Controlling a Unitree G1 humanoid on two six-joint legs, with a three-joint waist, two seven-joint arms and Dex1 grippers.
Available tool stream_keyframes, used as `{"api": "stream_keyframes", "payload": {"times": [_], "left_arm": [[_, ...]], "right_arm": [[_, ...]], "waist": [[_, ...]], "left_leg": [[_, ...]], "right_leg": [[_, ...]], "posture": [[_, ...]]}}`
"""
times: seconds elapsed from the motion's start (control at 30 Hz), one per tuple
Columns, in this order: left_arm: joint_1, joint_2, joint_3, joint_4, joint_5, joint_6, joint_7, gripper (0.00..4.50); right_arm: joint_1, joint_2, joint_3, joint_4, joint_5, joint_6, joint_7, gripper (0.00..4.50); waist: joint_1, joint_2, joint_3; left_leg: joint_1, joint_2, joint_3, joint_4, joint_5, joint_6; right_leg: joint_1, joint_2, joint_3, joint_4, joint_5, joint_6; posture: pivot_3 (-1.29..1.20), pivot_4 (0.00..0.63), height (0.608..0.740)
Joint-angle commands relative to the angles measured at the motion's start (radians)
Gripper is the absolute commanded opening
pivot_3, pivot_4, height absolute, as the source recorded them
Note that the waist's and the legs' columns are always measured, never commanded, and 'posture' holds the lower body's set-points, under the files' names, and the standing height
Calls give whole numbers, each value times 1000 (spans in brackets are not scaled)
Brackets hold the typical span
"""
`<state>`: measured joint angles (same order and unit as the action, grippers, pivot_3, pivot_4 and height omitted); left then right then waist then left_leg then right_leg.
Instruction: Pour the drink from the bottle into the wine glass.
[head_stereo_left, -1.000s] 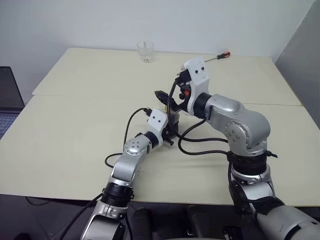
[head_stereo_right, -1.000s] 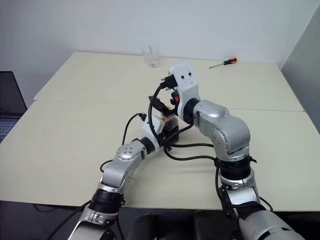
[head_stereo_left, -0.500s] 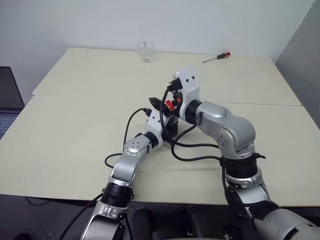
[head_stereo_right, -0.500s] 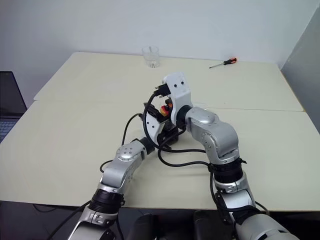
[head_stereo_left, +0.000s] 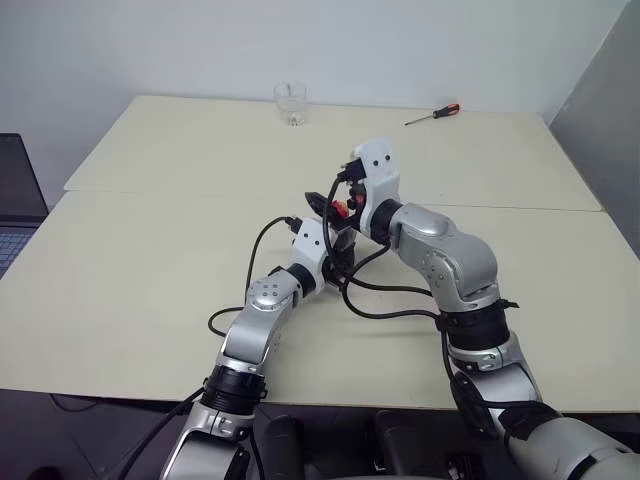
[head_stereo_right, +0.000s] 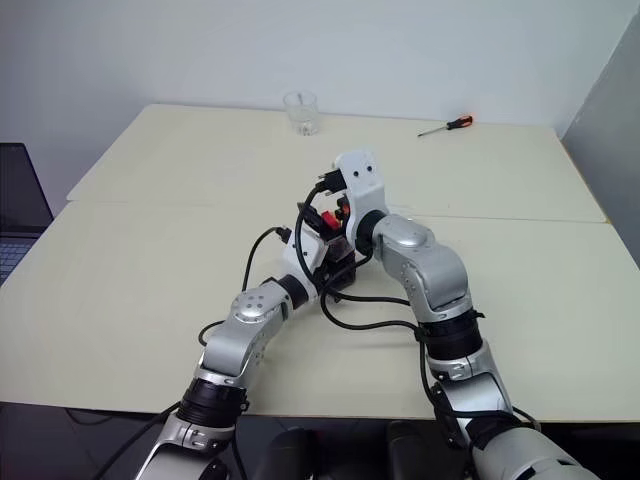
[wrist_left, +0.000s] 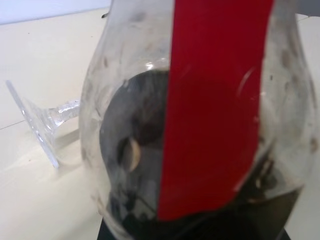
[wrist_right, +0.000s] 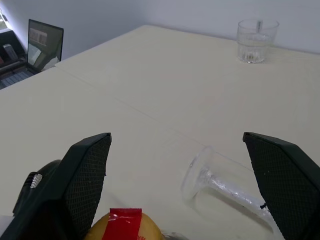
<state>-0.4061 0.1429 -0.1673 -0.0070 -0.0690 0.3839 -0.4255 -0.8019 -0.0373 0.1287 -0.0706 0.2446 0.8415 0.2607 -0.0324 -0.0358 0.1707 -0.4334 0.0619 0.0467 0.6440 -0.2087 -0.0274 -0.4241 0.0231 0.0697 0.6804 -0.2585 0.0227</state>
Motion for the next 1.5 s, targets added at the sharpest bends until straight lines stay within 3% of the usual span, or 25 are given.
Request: {"api": "stream_keyframes", "payload": {"times": [0.03,0.67,1.5], "left_arm": [[-14,-5,-3,-48,-7,-23,-3,794],[-16,-2,-2,-52,-8,-22,-3,794],[-22,11,-7,-53,-15,-20,-5,771]], "right_arm": [[4,-2,17,1,-17,-39,8,4500],[34,-79,1,-15,-24,-100,84,4500],[123,-177,-28,-255,72,35,115,4500]], "waist": [[0,0,0],[0,0,0],[0,0,0]], "left_leg": [[0,0,0,0,0,0],[0,0,0,0,0,0],[0,0,0,0,0,0]], "right_leg": [[0,0,0,0,0,0],[0,0,0,0,0,0],[0,0,0,0,-1,1]], "posture": [[0,150,740],[0,150,740],[0,150,740]]}}
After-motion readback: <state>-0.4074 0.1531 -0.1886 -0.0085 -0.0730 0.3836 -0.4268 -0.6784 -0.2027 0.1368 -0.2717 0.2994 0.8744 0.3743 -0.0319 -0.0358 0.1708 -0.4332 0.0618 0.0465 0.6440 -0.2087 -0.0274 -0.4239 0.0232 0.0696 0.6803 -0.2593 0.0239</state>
